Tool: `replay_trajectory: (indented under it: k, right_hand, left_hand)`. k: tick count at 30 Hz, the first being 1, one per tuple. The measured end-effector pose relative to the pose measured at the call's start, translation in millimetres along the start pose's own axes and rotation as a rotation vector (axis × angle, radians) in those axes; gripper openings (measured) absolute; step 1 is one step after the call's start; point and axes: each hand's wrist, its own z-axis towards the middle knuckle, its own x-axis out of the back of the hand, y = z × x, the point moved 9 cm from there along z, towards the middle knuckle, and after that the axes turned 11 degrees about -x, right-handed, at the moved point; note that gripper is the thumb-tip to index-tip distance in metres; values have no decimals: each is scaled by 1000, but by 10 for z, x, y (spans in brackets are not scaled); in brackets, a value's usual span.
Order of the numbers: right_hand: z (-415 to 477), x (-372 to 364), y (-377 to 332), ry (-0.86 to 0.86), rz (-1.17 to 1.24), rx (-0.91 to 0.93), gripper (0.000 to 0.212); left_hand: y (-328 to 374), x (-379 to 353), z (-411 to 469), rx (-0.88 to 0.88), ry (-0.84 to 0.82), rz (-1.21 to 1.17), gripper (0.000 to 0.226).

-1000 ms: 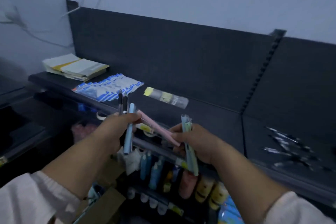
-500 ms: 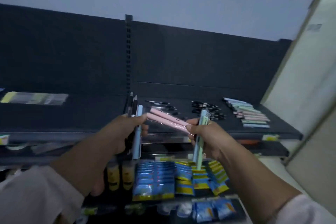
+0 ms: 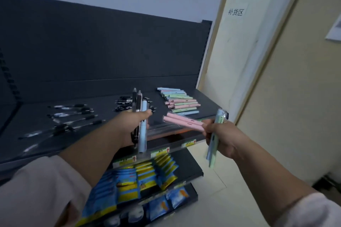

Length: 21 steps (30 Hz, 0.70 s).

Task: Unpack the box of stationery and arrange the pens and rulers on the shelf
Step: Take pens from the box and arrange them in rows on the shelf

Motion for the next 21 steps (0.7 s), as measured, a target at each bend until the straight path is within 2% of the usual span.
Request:
replay_trajectory:
  k: [4,11,17,21]
  right_hand:
    - [455,110,-183,54,-23,-18,11]
    - [1269,17,-536,88,-160,-24,10]
    - [1955,44,-753,67,-191,-33,6]
    - [2328,68,-823,19,-328,-31,6]
  left_hand:
    - [-92,-213,517,55,-38,-31,19]
    - [-107,-336,1381,106,-104,-15,24]
    - [-153,-372,1867,120,-59,-17,23]
    - [-185,-394,2039,125,-31,-10,22]
